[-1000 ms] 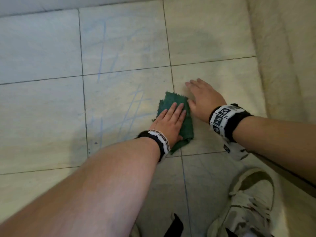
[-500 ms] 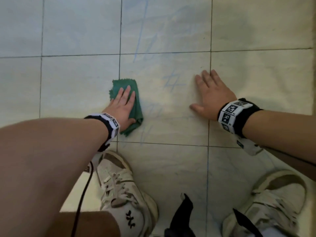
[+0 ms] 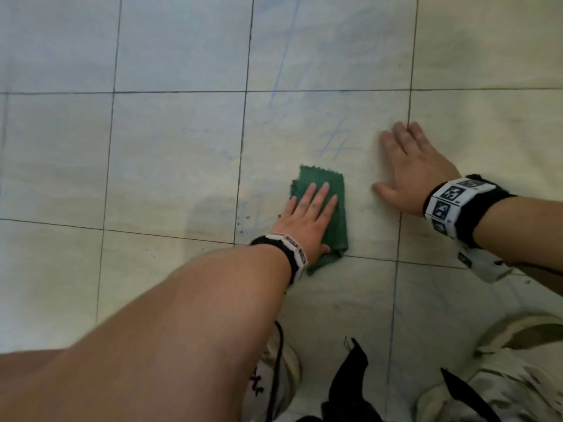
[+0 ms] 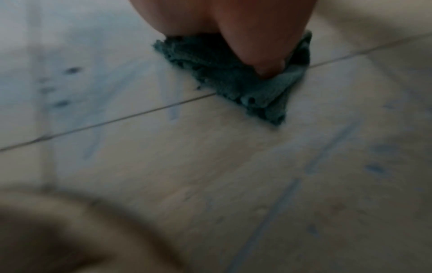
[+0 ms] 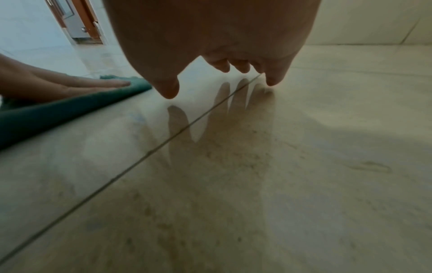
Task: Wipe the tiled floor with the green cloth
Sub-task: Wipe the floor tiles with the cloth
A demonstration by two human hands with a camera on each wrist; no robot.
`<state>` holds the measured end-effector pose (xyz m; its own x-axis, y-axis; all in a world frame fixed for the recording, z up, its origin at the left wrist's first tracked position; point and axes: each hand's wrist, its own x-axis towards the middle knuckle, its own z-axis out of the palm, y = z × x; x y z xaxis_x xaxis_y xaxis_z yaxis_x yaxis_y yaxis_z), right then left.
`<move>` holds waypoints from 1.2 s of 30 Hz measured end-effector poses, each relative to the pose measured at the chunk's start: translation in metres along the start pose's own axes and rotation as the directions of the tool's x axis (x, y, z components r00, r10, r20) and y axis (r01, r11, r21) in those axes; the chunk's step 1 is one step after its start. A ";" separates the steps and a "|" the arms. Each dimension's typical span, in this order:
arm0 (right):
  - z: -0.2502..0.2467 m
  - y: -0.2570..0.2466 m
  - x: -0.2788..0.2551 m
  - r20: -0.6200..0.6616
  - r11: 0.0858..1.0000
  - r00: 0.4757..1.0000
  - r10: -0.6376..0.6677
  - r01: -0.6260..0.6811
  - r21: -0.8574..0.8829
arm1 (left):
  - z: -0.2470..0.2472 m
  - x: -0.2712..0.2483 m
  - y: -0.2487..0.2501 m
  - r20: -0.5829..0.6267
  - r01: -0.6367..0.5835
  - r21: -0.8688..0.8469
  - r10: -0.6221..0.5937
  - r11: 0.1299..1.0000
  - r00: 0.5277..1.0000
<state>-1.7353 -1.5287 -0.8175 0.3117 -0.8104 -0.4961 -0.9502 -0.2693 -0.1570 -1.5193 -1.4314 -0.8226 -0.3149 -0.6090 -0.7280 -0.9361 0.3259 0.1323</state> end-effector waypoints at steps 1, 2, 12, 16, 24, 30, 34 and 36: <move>-0.001 -0.002 0.000 0.008 1.000 1.000 -0.003 0.003 0.003 | 0.001 -0.006 -0.020 -0.006 0.066 -0.038 -0.066 0.997 0.998; -0.002 -0.004 0.001 0.016 1.000 1.000 -0.010 0.010 0.005 | 0.004 -0.014 -0.040 0.002 0.151 -0.085 -0.151 0.985 0.989; 0.004 -0.011 0.003 0.008 0.999 0.999 -0.049 0.049 0.019 | 0.001 0.000 0.039 0.130 0.499 -0.488 -0.506 0.716 0.853; 0.003 -0.007 0.003 -0.008 0.999 0.998 -0.054 0.054 -0.008 | 0.001 0.016 0.078 0.059 0.314 -0.406 -0.318 0.858 0.946; -0.001 -0.016 0.013 -0.013 0.998 0.998 -0.066 0.066 -0.015 | 0.017 -0.021 -0.031 0.068 0.467 -0.405 -0.484 0.786 0.873; 0.002 -0.020 0.010 -0.004 0.997 0.997 -0.078 0.078 -0.004 | 0.012 -0.042 -0.104 0.090 0.295 -0.129 -0.285 0.947 0.954; 0.006 -0.012 0.006 -0.006 0.998 0.998 -0.070 0.070 0.009 | -0.002 -0.046 -0.139 0.129 0.172 0.105 -0.185 0.979 0.974; 0.008 -0.008 0.005 -0.008 0.997 0.997 -0.072 0.072 -0.004 | -0.006 -0.046 -0.137 0.136 0.184 0.103 -0.197 0.977 0.971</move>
<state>-1.7259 -1.5264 -0.8254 0.3791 -0.7930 -0.4769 -0.9253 -0.3290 -0.1885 -1.3781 -1.4525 -0.8035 -0.0995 -0.5572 -0.8244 -0.9568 0.2811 -0.0745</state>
